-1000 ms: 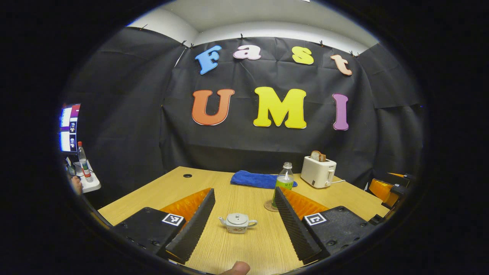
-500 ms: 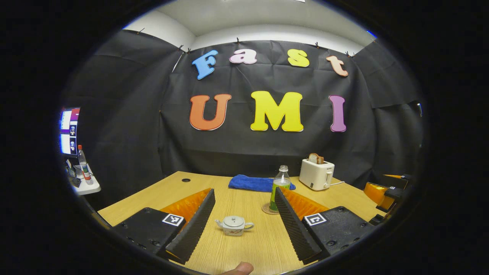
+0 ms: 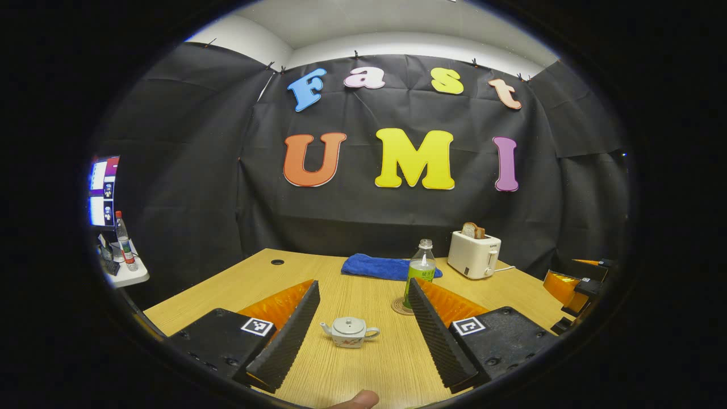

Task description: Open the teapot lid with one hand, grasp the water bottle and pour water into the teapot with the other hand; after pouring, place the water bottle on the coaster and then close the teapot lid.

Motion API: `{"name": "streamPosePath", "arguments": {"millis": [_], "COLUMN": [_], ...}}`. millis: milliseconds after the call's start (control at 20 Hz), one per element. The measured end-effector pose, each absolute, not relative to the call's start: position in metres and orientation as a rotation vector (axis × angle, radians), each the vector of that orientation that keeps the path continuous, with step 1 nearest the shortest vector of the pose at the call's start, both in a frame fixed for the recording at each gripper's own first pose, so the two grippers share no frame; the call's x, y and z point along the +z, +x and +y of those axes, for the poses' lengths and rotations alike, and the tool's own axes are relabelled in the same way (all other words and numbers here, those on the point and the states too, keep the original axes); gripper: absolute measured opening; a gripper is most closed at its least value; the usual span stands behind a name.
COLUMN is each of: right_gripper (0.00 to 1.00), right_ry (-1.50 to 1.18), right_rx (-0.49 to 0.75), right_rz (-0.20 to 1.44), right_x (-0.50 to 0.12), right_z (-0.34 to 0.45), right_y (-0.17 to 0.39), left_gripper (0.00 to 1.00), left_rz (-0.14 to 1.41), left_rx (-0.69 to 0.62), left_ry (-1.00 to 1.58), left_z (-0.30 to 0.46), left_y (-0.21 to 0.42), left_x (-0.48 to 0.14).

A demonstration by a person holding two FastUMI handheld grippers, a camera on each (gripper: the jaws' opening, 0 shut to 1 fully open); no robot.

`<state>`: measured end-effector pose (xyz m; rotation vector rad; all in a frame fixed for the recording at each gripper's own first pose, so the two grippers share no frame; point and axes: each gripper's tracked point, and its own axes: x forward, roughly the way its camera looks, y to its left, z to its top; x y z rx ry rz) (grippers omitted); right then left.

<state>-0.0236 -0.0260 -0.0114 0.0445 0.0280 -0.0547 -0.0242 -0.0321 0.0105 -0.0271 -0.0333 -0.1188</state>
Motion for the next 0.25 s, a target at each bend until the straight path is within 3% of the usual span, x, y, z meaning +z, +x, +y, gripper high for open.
{"name": "streamPosePath", "arguments": {"millis": [250], "right_gripper": [0.97], "right_ry": [0.046], "right_rx": [-0.055], "right_rz": [0.041], "right_x": [-0.0152], "right_z": [-0.0268], "right_y": [-0.0207], "left_gripper": [0.98], "left_rz": [-0.022], "left_rx": [-0.138], "left_ry": [-0.063], "left_z": [-0.0356], "left_y": [-0.0246], "left_x": [0.0074]}}
